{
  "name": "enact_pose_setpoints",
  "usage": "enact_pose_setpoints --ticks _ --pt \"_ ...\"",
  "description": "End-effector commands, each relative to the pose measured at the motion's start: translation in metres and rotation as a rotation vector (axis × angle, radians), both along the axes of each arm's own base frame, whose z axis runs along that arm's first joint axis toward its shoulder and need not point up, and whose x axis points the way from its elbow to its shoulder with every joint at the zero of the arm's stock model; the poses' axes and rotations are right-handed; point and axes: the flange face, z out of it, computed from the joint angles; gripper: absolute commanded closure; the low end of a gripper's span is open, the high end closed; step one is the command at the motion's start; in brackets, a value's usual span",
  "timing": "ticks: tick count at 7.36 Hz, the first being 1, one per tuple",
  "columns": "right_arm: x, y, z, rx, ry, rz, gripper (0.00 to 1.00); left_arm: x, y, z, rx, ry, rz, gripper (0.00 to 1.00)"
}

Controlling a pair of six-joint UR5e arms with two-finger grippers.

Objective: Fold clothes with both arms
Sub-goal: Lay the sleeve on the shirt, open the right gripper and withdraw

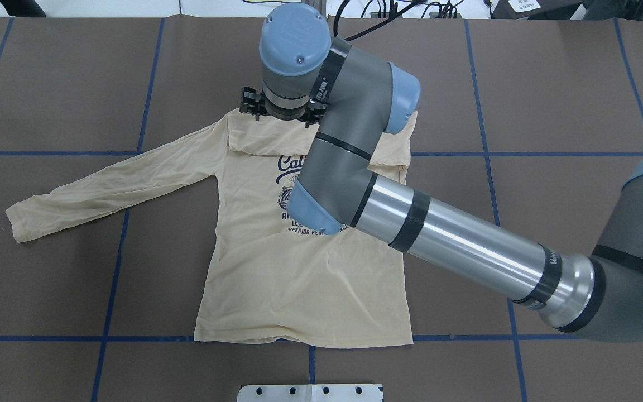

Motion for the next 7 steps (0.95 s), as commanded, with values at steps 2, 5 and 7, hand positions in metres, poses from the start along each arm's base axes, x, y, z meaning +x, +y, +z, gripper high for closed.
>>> enact_pose_setpoints --ticks 2,5,7 --pt "0.130 0.030 0.081 -0.011 0.091 -0.163 0.00 0.094 0.064 0.003 -0.059 0.062 -0.179 0.00" --pt "0.225 0.055 0.141 -0.047 0.194 -0.269 0.00 0.173 0.109 0.005 -0.185 0.060 -0.234 0.00" --pt "0.241 0.065 0.164 -0.063 0.222 -0.311 0.00 0.184 0.116 0.018 -0.175 0.017 -0.242 0.00"
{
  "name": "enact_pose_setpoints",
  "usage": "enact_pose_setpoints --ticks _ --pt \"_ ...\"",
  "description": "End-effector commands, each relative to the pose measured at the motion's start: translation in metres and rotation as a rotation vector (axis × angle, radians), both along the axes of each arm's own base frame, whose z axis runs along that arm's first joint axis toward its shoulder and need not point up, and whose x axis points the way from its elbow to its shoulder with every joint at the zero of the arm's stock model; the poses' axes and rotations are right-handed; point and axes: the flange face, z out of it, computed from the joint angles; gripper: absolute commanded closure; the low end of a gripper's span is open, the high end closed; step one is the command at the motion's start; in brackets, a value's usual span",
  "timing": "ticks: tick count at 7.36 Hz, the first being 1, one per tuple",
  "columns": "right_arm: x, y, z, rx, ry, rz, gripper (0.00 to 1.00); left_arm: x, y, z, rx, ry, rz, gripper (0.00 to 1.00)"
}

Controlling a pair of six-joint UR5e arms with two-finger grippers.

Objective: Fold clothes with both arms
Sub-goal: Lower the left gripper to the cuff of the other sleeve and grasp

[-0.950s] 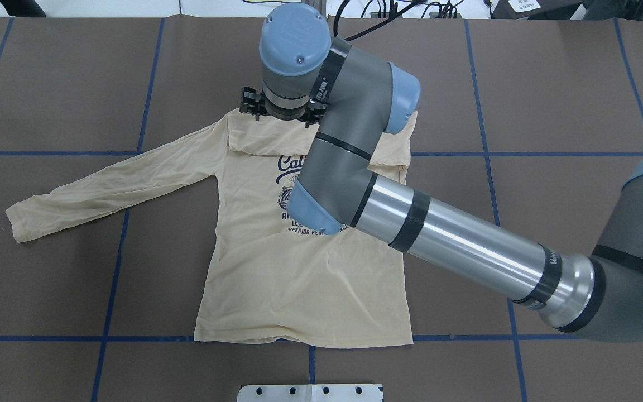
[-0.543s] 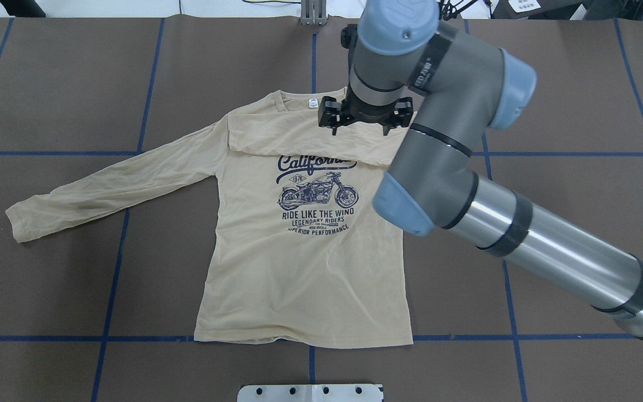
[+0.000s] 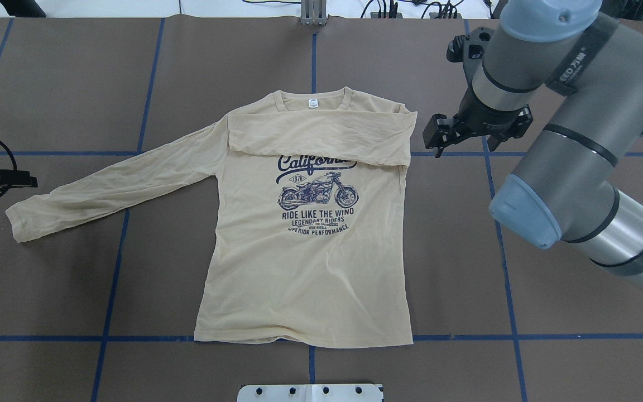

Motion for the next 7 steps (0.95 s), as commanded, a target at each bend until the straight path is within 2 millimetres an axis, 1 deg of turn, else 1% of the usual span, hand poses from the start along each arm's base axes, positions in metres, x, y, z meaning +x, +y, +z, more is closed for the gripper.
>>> enact_pose_setpoints --ticks 1,2,3,4,5,6,7 --pt "0.011 0.009 0.019 -0.027 0.013 -0.031 0.00 0.014 0.008 0.019 0.000 -0.058 -0.010 0.01" --pt "0.010 0.014 0.027 -0.053 0.007 -0.039 0.00 0.017 0.011 0.028 -0.009 -0.072 0.001 0.01" --pt "0.007 0.020 0.029 -0.073 -0.006 -0.052 0.00 0.022 0.014 0.030 -0.012 -0.075 0.011 0.03" --pt "0.004 0.024 0.028 -0.083 -0.016 -0.065 0.00 0.025 0.017 0.033 -0.014 -0.079 0.022 0.10" --pt "0.001 0.026 0.027 -0.081 -0.017 -0.072 0.00 0.027 0.018 0.035 -0.017 -0.082 0.027 0.21" --pt "0.000 0.027 0.025 -0.081 -0.020 -0.073 0.00 0.027 0.018 0.035 -0.017 -0.082 0.027 0.44" --pt "0.001 0.029 0.023 -0.075 -0.025 -0.073 0.00 0.027 0.018 0.035 -0.018 -0.083 0.027 0.62"
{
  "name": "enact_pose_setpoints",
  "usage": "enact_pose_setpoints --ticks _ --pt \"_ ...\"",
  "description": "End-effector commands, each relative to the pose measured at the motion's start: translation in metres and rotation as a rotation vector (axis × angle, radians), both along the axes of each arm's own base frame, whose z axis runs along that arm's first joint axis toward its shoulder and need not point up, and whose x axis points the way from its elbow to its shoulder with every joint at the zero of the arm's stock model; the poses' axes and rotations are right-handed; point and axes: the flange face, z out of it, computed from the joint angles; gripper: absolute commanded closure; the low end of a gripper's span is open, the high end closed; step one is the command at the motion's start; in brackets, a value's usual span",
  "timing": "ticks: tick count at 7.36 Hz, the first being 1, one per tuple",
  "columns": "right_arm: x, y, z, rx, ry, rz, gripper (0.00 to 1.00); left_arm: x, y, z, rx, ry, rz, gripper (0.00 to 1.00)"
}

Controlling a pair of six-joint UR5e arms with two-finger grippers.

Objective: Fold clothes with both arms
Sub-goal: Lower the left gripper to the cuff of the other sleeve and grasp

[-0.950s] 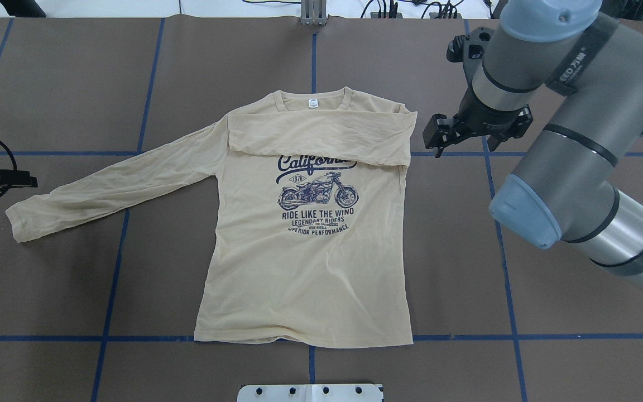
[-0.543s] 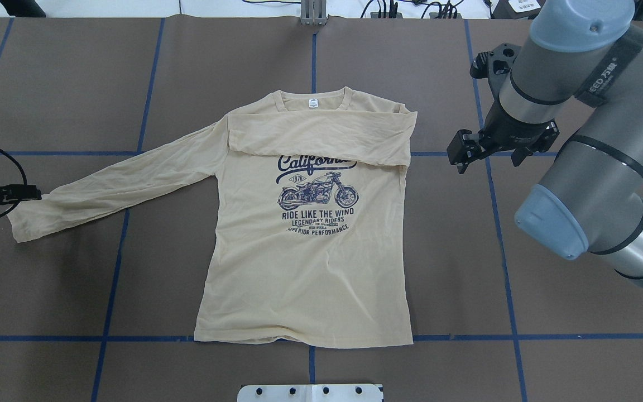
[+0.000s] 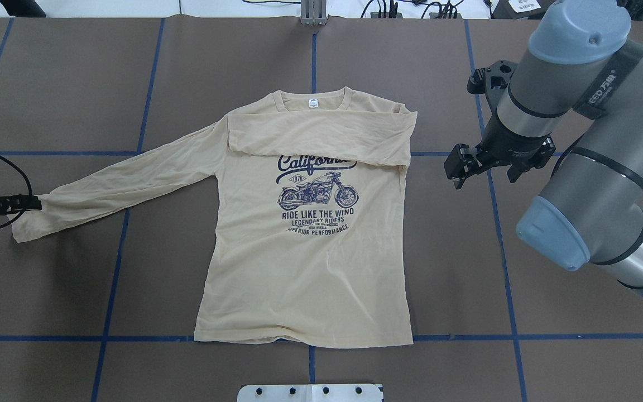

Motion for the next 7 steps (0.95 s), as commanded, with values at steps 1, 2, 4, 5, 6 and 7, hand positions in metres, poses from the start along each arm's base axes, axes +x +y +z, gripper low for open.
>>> enact_pose_setpoints --ticks 1,2,4,5,6,7 --pt "-0.0004 0.0027 -0.0030 0.003 -0.007 -0.004 0.00 0.0000 0.0008 0.0006 -0.001 -0.002 0.001 0.71" --pt "-0.0005 0.0027 -0.0030 0.003 -0.007 -0.004 0.00 -0.0013 0.0032 0.0034 -0.006 -0.006 0.003 0.81" --pt "-0.0010 0.0020 -0.0018 0.002 -0.004 -0.003 0.00 -0.0005 0.0034 0.0003 -0.002 -0.002 0.004 0.88" --pt "-0.0010 0.0020 -0.0018 0.003 -0.004 -0.005 0.00 -0.0016 0.0049 -0.0017 0.000 0.001 0.005 0.44" --pt "-0.0010 0.0020 -0.0018 0.002 -0.004 -0.003 0.00 -0.0045 0.0040 -0.0024 0.002 0.001 0.003 0.38" --pt "-0.0024 0.0030 -0.0018 0.002 -0.004 -0.007 0.00 -0.0095 0.0052 -0.0052 0.007 0.002 -0.001 0.28"
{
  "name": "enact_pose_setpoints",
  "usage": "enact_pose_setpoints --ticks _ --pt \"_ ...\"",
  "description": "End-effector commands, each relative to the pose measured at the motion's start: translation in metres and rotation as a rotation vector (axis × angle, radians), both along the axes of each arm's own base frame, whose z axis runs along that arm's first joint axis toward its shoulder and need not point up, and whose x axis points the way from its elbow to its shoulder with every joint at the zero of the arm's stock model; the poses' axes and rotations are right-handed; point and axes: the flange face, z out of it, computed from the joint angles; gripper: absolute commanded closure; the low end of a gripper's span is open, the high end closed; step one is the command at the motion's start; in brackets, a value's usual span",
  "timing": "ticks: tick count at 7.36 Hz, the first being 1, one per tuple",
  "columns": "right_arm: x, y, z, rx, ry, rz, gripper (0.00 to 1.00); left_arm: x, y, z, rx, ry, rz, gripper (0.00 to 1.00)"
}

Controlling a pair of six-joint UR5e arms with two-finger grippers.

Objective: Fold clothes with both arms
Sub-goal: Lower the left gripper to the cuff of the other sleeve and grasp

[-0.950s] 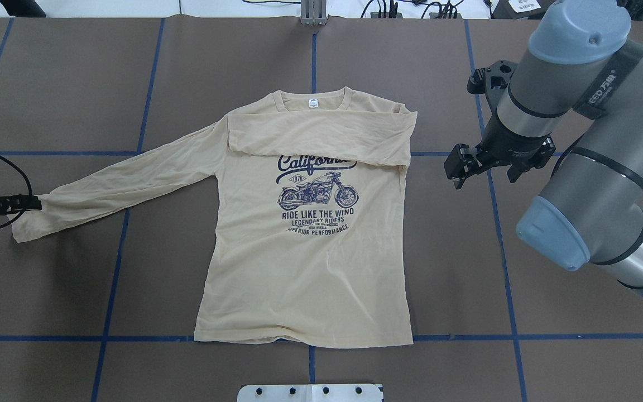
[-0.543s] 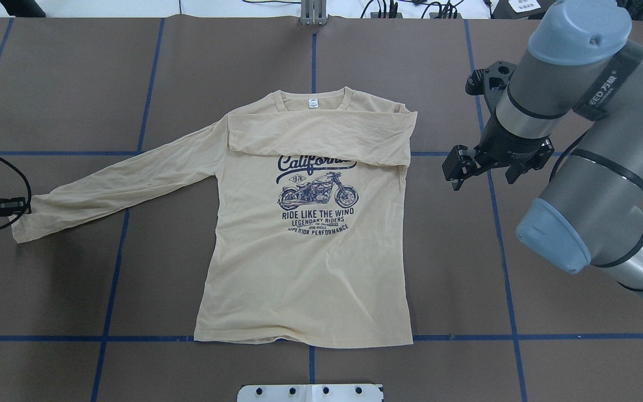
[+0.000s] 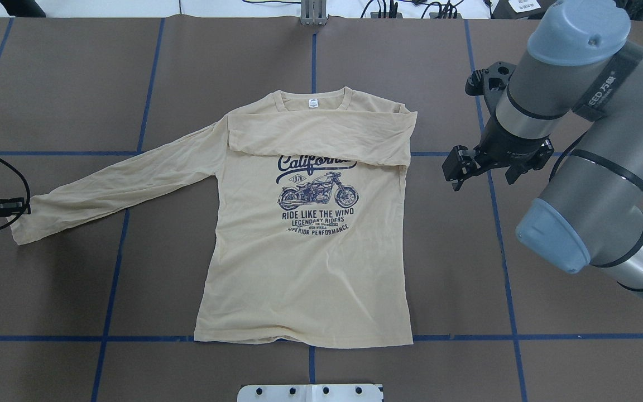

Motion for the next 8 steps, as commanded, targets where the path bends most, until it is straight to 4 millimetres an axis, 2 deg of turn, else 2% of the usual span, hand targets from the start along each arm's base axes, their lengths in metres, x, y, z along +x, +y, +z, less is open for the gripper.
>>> enact_pose_setpoints --ticks 1,4,7,8 --pt "-0.003 0.002 0.001 -0.002 0.001 -0.005 0.00 -0.010 0.006 0.002 -0.002 -0.006 -0.005 0.24" --pt "-0.013 0.007 -0.002 -0.015 0.004 -0.003 0.00 -0.012 0.009 0.009 -0.012 -0.019 -0.003 0.24" --pt "-0.014 0.007 -0.004 -0.012 0.001 -0.004 0.00 -0.010 0.010 0.013 -0.018 -0.022 0.000 0.31" --pt "-0.014 0.007 -0.004 -0.012 0.001 -0.004 0.00 -0.010 0.010 0.013 -0.017 -0.025 0.000 0.42"
